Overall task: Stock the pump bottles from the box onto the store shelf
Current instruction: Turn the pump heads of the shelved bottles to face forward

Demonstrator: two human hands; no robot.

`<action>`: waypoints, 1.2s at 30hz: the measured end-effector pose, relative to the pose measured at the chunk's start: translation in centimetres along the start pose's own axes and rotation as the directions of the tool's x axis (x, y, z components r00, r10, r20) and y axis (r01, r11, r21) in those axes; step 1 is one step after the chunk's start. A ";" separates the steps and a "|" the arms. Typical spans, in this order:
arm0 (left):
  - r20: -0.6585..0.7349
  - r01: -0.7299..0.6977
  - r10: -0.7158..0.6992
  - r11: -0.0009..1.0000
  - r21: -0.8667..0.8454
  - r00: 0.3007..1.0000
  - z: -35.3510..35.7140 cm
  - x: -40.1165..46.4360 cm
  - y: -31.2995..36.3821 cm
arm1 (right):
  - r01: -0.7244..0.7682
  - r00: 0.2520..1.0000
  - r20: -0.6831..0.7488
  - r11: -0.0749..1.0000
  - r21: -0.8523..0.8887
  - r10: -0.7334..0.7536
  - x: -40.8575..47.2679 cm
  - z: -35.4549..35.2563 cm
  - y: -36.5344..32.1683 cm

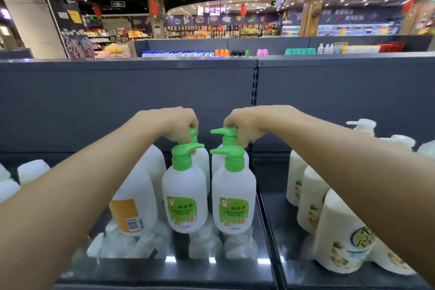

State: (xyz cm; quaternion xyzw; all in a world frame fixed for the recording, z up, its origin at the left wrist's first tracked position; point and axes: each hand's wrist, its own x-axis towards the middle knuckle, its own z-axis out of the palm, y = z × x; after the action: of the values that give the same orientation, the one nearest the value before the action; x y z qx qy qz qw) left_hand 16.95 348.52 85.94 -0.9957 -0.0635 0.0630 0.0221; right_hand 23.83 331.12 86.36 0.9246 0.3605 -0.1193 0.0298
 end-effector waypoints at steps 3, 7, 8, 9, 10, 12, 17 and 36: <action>0.016 -0.024 0.025 0.999 -0.047 1.000 -0.1 -0.1 -0.3 | 0.011 1.000 -0.016 0.997 0.082 -0.010 -0.2 0.2 0.4; 0.022 -0.069 0.070 0.997 -0.035 0.997 -0.2 0.2 -0.5 | 0.013 1.000 -0.025 0.997 0.082 -0.011 0.0 0.3 0.5; 0.018 -0.070 0.071 0.997 -0.030 0.997 -0.1 0.4 -0.6 | 0.013 1.000 -0.027 0.996 0.084 -0.011 0.1 0.4 0.6; 0.015 -0.070 0.070 0.997 -0.030 0.997 0.0 0.5 -0.7 | 0.014 1.000 -0.026 0.996 0.090 -0.012 0.2 0.4 0.7; 0.017 -0.068 0.069 0.997 -0.031 0.997 0.0 0.5 -0.8 | 0.016 1.000 -0.025 0.995 0.096 -0.014 0.3 0.4 0.7; 0.025 -0.063 0.064 0.998 -0.031 0.998 0.1 0.5 -0.9 | 0.022 1.000 -0.016 0.993 0.114 -0.020 0.5 0.5 0.9; 0.003 -0.071 0.071 0.997 -0.024 0.997 0.2 0.2 -0.8 | 0.011 1.000 0.007 0.995 0.098 -0.012 0.7 0.6 0.8; -0.081 -0.086 0.086 0.996 -0.001 0.993 1.1 -8.3 0.9 | 0.040 0.997 -0.058 0.999 -0.024 -0.041 -7.1 2.8 -3.2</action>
State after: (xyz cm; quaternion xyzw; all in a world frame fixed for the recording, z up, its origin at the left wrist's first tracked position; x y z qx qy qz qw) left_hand 8.72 346.57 85.78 -0.9993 -0.0198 0.0234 0.0194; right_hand 16.04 328.39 85.47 0.9198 0.3812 -0.0889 0.0273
